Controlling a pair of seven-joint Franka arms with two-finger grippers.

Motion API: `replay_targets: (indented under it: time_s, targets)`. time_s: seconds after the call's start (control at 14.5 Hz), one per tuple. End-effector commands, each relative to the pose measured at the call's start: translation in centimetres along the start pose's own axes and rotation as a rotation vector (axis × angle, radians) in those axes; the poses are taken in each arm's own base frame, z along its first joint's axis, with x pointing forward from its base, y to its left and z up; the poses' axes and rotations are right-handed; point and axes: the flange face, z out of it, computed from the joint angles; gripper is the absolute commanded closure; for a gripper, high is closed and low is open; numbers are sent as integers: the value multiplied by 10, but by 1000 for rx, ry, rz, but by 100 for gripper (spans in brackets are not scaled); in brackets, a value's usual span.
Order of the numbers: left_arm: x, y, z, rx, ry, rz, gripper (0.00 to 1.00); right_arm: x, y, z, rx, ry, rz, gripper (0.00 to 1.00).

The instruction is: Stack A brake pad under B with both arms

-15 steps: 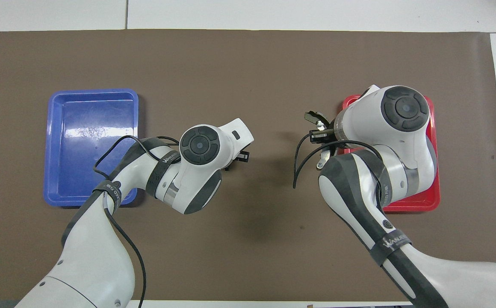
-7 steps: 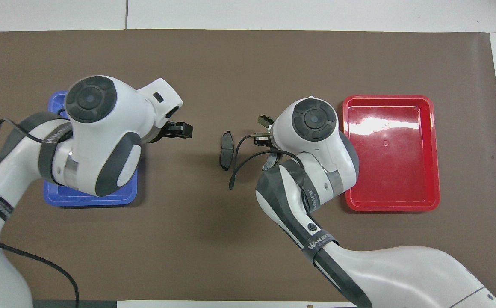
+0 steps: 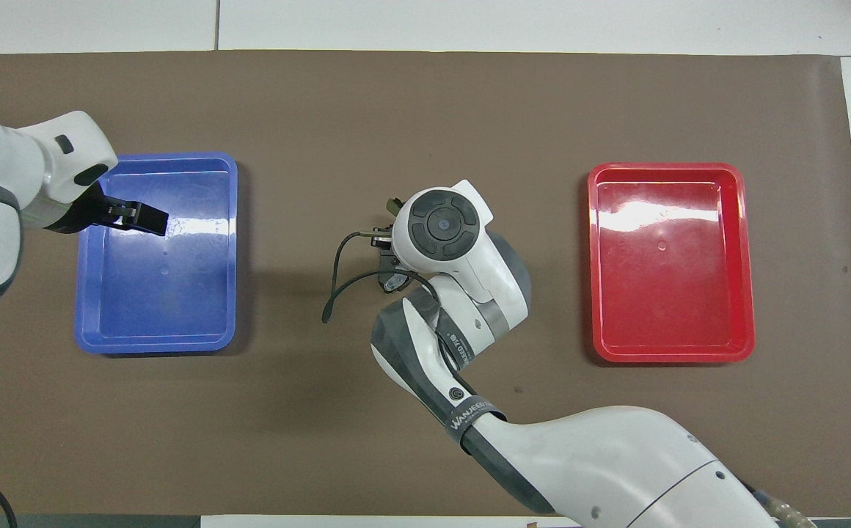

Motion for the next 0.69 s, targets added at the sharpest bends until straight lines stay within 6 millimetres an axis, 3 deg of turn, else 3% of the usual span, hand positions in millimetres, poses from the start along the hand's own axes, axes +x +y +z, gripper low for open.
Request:
replay_targets:
  time_s: [0.0,0.21,0.62]
  targets:
    - [-25,-6,-39,2,-13,16,0,-10,-16,3,7,12,-1,100]
    - [-32,-17,-64,-1,-42,-3,0,-8,-12,5,-4,19,-11,100]
    - [-47,-19,-82,-6,-61,-14,0,-12,-11,15,-44,50,-72,100]
